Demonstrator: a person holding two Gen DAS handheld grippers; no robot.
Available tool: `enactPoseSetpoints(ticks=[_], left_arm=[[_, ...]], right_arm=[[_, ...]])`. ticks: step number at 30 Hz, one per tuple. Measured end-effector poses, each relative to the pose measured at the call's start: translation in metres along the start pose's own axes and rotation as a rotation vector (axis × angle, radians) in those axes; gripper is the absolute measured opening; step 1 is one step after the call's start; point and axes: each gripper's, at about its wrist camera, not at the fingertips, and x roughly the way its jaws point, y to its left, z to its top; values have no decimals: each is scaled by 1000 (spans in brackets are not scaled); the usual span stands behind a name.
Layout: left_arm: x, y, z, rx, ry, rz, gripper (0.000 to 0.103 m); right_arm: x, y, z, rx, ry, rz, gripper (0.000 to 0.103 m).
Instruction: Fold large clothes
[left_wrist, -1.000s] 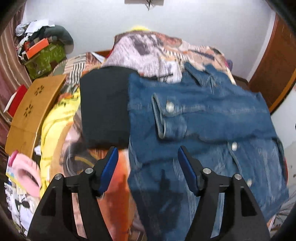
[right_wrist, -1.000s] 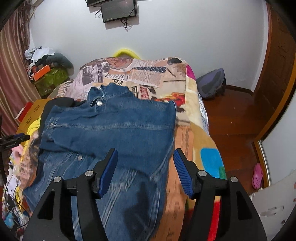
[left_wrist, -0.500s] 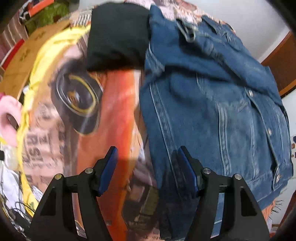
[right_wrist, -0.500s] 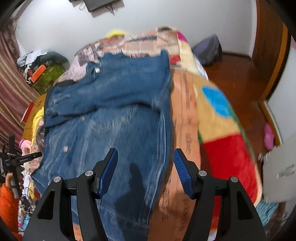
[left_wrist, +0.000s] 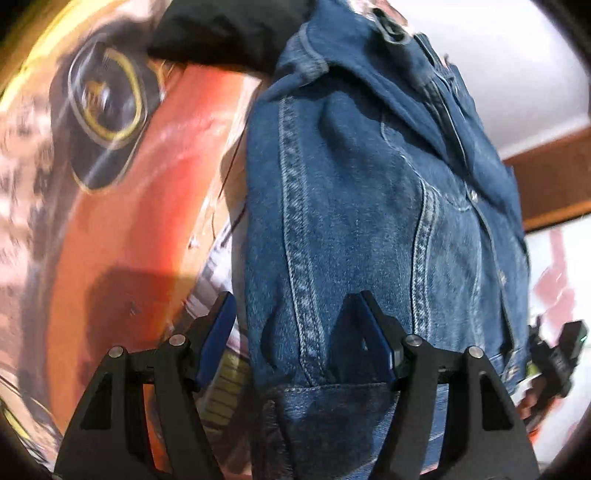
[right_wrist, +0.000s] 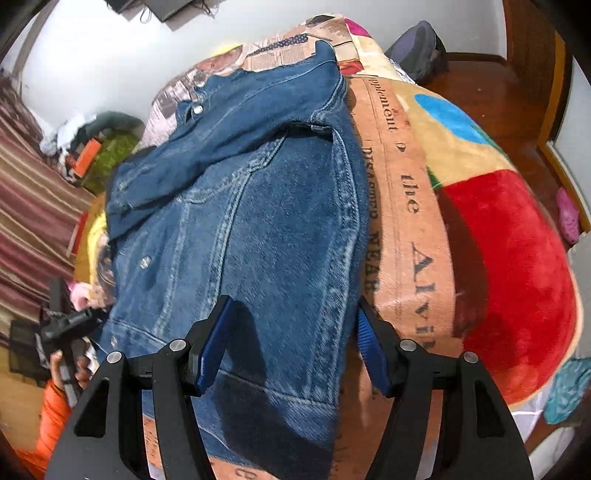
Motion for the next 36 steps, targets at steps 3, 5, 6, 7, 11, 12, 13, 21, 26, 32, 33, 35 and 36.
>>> enactPoseSetpoints(ticks=[3, 5, 6, 7, 11, 12, 13, 21, 26, 32, 33, 35, 36], left_arm=[[-3, -5, -5, 20, -5, 2, 66], [-6, -14, -10, 49, -3, -24, 61], [-7, -18, -13, 62, -2, -37, 58], [-10, -24, -15, 74, 1, -52, 55], [-28, -47, -18, 153, -36, -55, 31], [-35, -53, -18, 168, -51, -67, 26], [-39, -58, -15, 174, -61, -77, 15], [-81, -92, 24, 211, -185, -147, 5], [-113, -106, 76, 222, -289, -199, 5], [-130, -122, 131, 244, -410, -152, 5], [-130, -123, 139, 242, -418, -149, 5], [-121, -124, 160, 231, -426, -136, 5], [-120, -123, 166, 227, -428, -126, 5]], right_arm=[[8, 1, 5, 17, -4, 16, 61], [10, 3, 8, 19, 1, 8, 57], [10, 5, 9, 14, 1, 9, 51], [8, 5, 9, 10, 2, 15, 47], [-1, 17, 9, -41, -10, 29, 18], [-3, 21, 10, -53, -16, 32, 13], [-4, 23, 12, -58, -15, 38, 12], [-27, 52, 49, -128, -98, 149, 8], [-36, 70, 85, -179, -170, 190, 7], [-35, 73, 140, -160, -297, 177, 7], [-33, 71, 149, -151, -315, 163, 7], [-26, 65, 163, -131, -327, 144, 7], [-19, 60, 171, -116, -330, 130, 7]])
